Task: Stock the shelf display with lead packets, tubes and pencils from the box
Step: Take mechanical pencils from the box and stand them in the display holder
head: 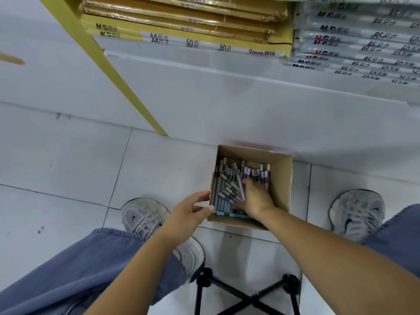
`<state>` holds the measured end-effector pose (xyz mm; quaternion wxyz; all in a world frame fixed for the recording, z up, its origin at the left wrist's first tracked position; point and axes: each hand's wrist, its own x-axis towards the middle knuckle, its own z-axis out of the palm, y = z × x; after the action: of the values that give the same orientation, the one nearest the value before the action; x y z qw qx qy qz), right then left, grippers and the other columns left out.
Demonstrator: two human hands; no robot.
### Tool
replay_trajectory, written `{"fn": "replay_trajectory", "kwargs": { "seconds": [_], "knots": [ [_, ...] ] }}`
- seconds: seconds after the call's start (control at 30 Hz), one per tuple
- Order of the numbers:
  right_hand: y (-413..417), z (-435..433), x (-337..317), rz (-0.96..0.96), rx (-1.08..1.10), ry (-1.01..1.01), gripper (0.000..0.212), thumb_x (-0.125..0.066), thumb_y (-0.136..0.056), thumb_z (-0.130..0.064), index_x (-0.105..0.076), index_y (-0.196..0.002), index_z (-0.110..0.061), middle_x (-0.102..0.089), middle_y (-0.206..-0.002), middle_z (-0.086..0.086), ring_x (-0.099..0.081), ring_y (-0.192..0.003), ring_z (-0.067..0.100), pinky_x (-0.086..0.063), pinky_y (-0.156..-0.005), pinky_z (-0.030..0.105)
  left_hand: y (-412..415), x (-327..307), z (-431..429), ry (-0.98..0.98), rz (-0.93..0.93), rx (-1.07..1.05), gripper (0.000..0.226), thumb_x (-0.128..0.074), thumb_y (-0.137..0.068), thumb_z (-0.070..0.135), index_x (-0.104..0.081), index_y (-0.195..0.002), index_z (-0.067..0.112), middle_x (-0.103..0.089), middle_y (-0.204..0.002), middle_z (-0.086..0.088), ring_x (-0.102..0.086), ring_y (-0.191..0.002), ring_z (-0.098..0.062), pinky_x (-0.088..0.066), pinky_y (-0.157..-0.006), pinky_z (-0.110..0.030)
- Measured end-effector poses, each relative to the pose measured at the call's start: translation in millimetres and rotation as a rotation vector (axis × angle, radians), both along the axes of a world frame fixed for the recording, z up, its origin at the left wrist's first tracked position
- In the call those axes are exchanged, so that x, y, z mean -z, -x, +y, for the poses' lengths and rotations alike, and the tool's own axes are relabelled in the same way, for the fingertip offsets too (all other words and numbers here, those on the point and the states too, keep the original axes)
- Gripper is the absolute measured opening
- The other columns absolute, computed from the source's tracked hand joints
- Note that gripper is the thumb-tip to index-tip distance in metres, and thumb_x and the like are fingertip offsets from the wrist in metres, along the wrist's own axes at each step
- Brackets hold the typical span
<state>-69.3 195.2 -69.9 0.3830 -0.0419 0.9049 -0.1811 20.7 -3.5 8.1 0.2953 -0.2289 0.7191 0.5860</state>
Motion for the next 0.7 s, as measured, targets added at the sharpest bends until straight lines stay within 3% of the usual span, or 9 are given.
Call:
{"fn": "replay_trajectory", "kwargs": {
  "seconds": [0.1, 0.2, 0.33, 0.47, 0.63, 0.7],
  "knots": [
    [0.8, -0.3, 1.1, -0.003, -0.035, 0.027, 0.066, -0.081, -0.073, -0.038, -0.041, -0.122, -0.021, -0.062, -0.117, 0.005, -0.061, -0.107, 0.024, -0.049, -0.084, 0.032, 0.1, 1.1, -1.3, -0.017, -0.001, 0.002, 0.043, -0.06, -0.098, 0.027, -0.051, -0.141, 0.029, -0.059, -0.133, 0.014, -0.063, -0.11, -0.007, -0.054, -0.086, -0.022],
    [2.8, 0.5, 3.2, -0.013, -0.075, 0.03, 0.067, -0.078, -0.077, -0.038, -0.039, -0.127, -0.017, -0.064, -0.116, 0.007, -0.063, -0.102, 0.025, -0.048, -0.076, 0.03, 1.1, 1.9, -2.3, -0.022, -0.01, 0.003, 0.044, -0.061, -0.098, 0.027, -0.051, -0.141, 0.029, -0.06, -0.133, 0.012, -0.063, -0.11, -0.007, -0.055, -0.084, -0.02],
    [-2.0, -1.0, 8.8, -0.079, -0.172, 0.017, 0.069, -0.067, -0.086, -0.032, -0.029, -0.141, -0.016, -0.062, -0.12, 0.012, -0.062, -0.104, 0.028, -0.049, -0.084, 0.033, 3.1, 2.6, -3.5, -0.027, -0.017, 0.004, 0.045, -0.061, -0.098, 0.027, -0.05, -0.142, 0.029, -0.059, -0.134, 0.014, -0.062, -0.112, -0.007, -0.054, -0.088, -0.023],
    [-4.5, -2.6, 12.2, -0.17, -0.173, 0.073, 0.045, -0.059, -0.092, -0.03, -0.043, -0.132, -0.018, -0.061, -0.121, 0.011, -0.059, -0.104, 0.027, -0.041, -0.08, 0.027, 3.3, 3.3, -2.7, -0.024, -0.018, 0.008, 0.044, -0.06, -0.098, 0.028, -0.051, -0.141, 0.031, -0.06, -0.132, 0.014, -0.063, -0.111, -0.007, -0.055, -0.088, -0.023],
    [-2.2, -2.3, -0.9, -0.222, -0.077, 0.16, 0.039, -0.048, -0.099, -0.035, -0.044, -0.133, -0.017, -0.06, -0.121, 0.011, -0.057, -0.103, 0.024, -0.047, -0.09, 0.036, 6.0, 0.6, -1.1, -0.002, -0.012, 0.011, 0.043, -0.06, -0.098, 0.028, -0.052, -0.14, 0.03, -0.06, -0.132, 0.014, -0.063, -0.11, -0.006, -0.056, -0.092, -0.029],
    [-1.2, -1.6, -12.7, -0.207, -0.028, 0.194, 0.037, -0.046, -0.1, -0.037, -0.044, -0.131, -0.017, -0.061, -0.109, 0.008, -0.058, -0.092, 0.02, -0.048, -0.079, 0.034, 5.9, -1.1, 0.3, 0.02, -0.011, 0.013, 0.041, -0.06, -0.098, 0.028, -0.052, -0.138, 0.03, -0.061, -0.129, 0.014, -0.063, -0.108, -0.006, -0.056, -0.092, -0.031]
  ]
}}
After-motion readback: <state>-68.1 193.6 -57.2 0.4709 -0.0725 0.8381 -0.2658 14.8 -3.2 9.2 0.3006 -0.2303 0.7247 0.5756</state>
